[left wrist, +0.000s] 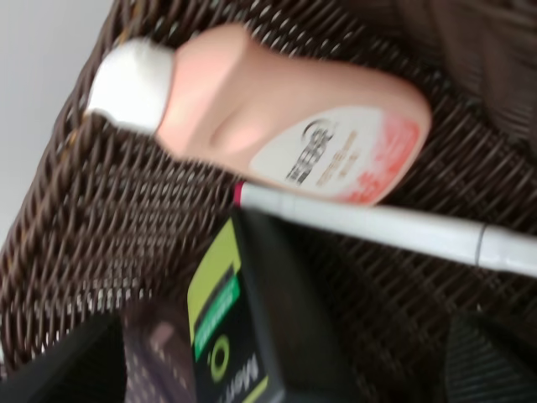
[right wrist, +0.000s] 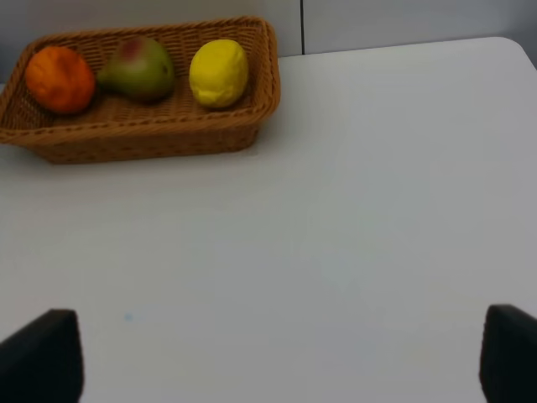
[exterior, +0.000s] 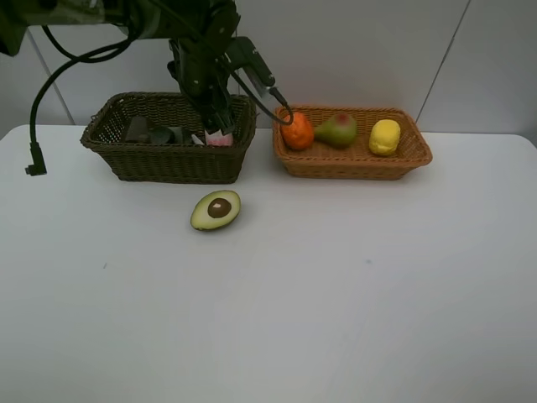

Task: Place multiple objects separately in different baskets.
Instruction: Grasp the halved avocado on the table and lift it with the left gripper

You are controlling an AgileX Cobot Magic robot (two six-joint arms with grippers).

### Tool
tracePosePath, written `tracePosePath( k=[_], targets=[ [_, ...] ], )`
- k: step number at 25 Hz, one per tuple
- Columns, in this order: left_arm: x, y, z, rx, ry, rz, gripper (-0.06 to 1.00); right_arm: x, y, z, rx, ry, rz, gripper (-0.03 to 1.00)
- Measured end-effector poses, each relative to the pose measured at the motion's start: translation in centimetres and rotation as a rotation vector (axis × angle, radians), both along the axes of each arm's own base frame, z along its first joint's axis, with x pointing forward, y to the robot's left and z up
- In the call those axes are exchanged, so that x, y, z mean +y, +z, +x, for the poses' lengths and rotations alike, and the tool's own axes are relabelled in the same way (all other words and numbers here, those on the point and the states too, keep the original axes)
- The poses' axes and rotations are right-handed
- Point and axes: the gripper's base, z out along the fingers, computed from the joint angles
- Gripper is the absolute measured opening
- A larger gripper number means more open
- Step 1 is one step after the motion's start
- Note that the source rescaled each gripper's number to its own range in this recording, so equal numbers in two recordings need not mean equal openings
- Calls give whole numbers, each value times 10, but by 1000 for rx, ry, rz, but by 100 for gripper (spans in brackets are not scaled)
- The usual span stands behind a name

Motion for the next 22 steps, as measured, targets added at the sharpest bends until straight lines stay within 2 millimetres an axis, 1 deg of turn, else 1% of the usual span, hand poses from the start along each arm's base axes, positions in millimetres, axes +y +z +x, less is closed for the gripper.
tracePosePath(
  k=[5, 8, 10, 14, 17, 22],
  targets=[
    [9, 20, -10, 22, 137, -10, 100, 0, 0, 0, 0, 0, 0, 100],
    [15, 24, -18, 75, 204, 19, 100, 0, 0, 0, 0, 1, 1, 100],
    [15, 26, -22, 104, 231, 5, 100, 0, 0, 0, 0, 1, 1, 100],
    [10, 34, -29, 153, 253, -95, 100, 0, 0, 0, 0, 1, 1, 100],
    [2, 40, -37, 220, 269, -209, 100, 0, 0, 0, 0, 1, 1, 100],
    [-13, 41, -48, 353, 289, -383, 100, 0, 0, 0, 0, 1, 1, 100]
  ],
)
